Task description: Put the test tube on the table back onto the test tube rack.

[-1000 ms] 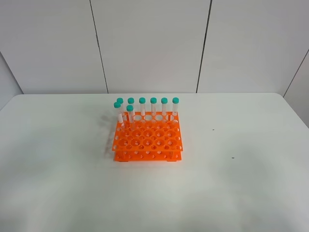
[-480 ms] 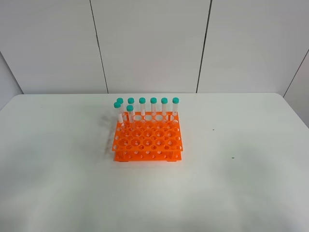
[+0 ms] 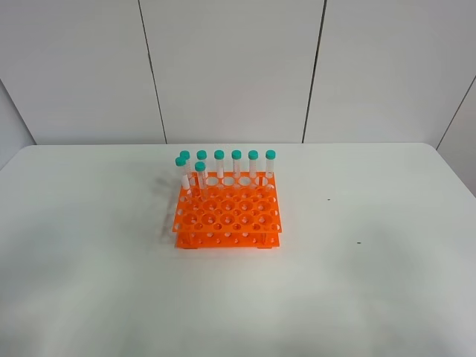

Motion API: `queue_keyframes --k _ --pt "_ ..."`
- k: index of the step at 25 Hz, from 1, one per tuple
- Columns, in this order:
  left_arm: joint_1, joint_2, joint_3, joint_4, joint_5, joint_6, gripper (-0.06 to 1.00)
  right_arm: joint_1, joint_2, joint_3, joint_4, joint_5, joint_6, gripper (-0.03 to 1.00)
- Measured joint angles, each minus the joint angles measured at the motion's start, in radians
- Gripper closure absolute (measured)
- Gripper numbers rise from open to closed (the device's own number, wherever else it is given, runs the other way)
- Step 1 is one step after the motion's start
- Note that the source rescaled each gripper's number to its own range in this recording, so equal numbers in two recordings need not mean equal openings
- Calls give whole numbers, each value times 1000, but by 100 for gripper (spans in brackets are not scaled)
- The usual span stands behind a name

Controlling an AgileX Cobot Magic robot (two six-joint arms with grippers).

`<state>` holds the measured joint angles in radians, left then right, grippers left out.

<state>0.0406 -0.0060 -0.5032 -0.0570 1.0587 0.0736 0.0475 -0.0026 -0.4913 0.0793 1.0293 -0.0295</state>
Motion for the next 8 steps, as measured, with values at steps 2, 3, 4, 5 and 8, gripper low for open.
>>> queue_keyframes --k 2,3,4,5,8 --pt "0 0 0 0 0 0 -6 0 0 0 0 0 0 -3" --pt "0 0 0 0 0 0 -6 0 0 0 0 0 0 -3" --pt "0 0 0 0 0 0 -6 0 0 0 0 0 0 -3" --pt "0 0 0 0 0 0 -6 0 0 0 0 0 0 -3" --pt "0 0 0 0 0 0 -6 0 0 0 0 0 0 -3"
